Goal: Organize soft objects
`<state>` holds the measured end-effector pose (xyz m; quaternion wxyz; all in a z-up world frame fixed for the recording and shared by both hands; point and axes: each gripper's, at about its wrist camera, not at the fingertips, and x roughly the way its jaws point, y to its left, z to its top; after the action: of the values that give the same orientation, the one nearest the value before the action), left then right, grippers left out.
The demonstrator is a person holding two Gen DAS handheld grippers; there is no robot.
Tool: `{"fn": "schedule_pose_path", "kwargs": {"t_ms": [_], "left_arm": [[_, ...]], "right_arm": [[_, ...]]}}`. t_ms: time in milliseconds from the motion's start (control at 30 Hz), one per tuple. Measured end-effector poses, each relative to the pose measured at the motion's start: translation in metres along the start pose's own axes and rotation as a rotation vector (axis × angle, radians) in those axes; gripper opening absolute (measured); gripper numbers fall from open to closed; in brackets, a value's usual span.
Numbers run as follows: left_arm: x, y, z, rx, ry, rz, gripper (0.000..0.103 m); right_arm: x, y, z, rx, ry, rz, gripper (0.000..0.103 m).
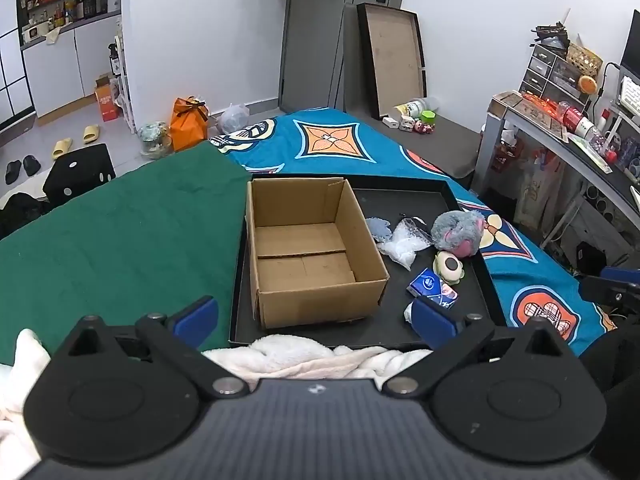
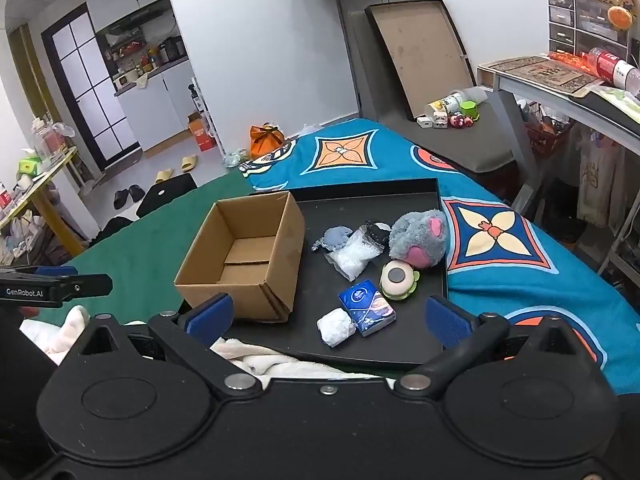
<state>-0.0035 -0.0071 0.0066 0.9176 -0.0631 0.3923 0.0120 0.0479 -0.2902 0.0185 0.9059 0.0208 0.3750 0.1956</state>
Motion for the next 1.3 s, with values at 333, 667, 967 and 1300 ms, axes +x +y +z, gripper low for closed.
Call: {"fn": "schedule_pose_path", "kwargs": {"t_ms": [333, 667, 967, 1300], "left_arm": [[-0.001, -0.0074, -0.0017, 0.012, -0.005, -0.011, 0.102], [-0.0051, -0.0075, -0.0007, 0.014, -0.008, -0.018, 0.102], [-0.0064, -0.0094, 0.0002, 0.014, -0.012, -0.021, 0.102], [-0.0075, -0.0083, -0.0009, 0.009, -0.011, -0.017, 0.102]], "right_arm": [[0.0003, 0.0061, 0.0002, -0.017, 0.023, 0.02, 0.103], [0.0, 0.0079, -0.0005, -0.021, 0.034, 0.02, 0.103], [-0.0005, 0.0084, 0.0003, -0.023, 0.035, 0.016, 0.103], [-0.0027, 0.0046, -0.0001, -0.016, 0.034, 0.002, 0.103]]}}
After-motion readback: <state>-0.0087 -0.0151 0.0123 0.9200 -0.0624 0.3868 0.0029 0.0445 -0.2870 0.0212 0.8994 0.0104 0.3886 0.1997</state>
